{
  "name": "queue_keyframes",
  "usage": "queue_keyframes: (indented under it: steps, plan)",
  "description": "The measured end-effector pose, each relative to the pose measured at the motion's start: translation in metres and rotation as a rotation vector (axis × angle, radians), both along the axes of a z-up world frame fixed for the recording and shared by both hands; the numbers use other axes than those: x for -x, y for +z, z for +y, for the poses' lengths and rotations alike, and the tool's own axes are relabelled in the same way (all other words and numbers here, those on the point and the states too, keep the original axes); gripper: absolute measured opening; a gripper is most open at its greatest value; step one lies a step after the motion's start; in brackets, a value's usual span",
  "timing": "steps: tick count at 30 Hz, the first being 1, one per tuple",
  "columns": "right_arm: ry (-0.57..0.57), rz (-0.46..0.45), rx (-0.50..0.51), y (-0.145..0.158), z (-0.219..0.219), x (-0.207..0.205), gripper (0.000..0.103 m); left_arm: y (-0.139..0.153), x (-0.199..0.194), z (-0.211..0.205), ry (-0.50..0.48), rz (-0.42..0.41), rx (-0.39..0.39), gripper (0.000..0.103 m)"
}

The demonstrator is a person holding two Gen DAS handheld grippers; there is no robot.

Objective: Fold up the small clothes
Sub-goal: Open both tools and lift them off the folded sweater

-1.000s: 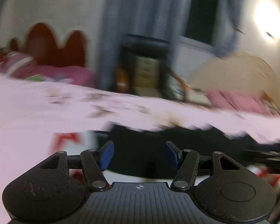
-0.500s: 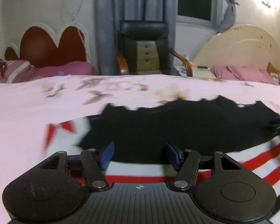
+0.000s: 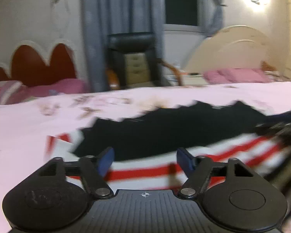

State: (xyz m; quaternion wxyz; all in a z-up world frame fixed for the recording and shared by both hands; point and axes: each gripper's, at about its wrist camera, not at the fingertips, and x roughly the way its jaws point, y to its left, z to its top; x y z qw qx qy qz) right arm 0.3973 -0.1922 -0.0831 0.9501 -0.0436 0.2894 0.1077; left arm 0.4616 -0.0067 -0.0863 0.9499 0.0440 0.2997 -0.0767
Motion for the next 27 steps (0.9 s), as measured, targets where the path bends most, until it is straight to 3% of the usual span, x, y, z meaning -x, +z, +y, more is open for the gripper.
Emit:
queue_keyframes:
  steps: [3, 4, 7, 9, 11, 15, 17, 19, 21, 23, 27]
  plan:
    - [0.076, 0.01, 0.043, -0.01, 0.027, 0.013, 0.05, -0.008, 0.012, -0.022, -0.046, 0.015, -0.026, 0.072]
    - [0.095, 0.013, 0.056, -0.014, 0.034, 0.016, 0.044, -0.012, 0.013, -0.026, -0.029, 0.032, -0.049, 0.072]
    - [0.097, 0.049, 0.068, -0.023, 0.039, 0.017, 0.048, -0.021, 0.016, -0.012, -0.013, 0.047, 0.017, 0.073]
    - [0.1, 0.05, 0.086, -0.025, 0.035, 0.02, 0.049, -0.02, 0.018, -0.001, 0.023, 0.048, -0.002, 0.076]
    - [0.085, 0.042, 0.115, -0.022, 0.024, 0.024, 0.053, -0.021, 0.022, 0.019, 0.072, 0.061, -0.007, 0.085]
    - [-0.058, 0.054, 0.127, -0.019, -0.024, 0.035, 0.055, -0.025, 0.036, 0.071, 0.133, 0.063, 0.022, 0.085]
    - [-0.12, 0.071, 0.088, -0.02, -0.058, 0.041, 0.05, -0.029, 0.041, 0.076, 0.118, 0.064, 0.007, 0.085]
    - [-0.111, 0.076, 0.071, -0.019, -0.07, 0.046, 0.048, -0.026, 0.043, 0.072, 0.136, 0.066, -0.006, 0.085]
    - [-0.131, 0.076, 0.088, -0.011, -0.062, 0.05, 0.048, -0.017, 0.046, 0.066, 0.154, 0.066, 0.035, 0.085]
    - [-0.123, 0.023, 0.047, 0.001, -0.049, 0.065, 0.05, -0.01, 0.055, 0.053, 0.118, 0.054, 0.1, 0.085]
    - [-0.042, 0.023, 0.013, 0.003, -0.006, 0.079, 0.05, -0.013, 0.071, 0.019, 0.041, 0.062, 0.097, 0.085]
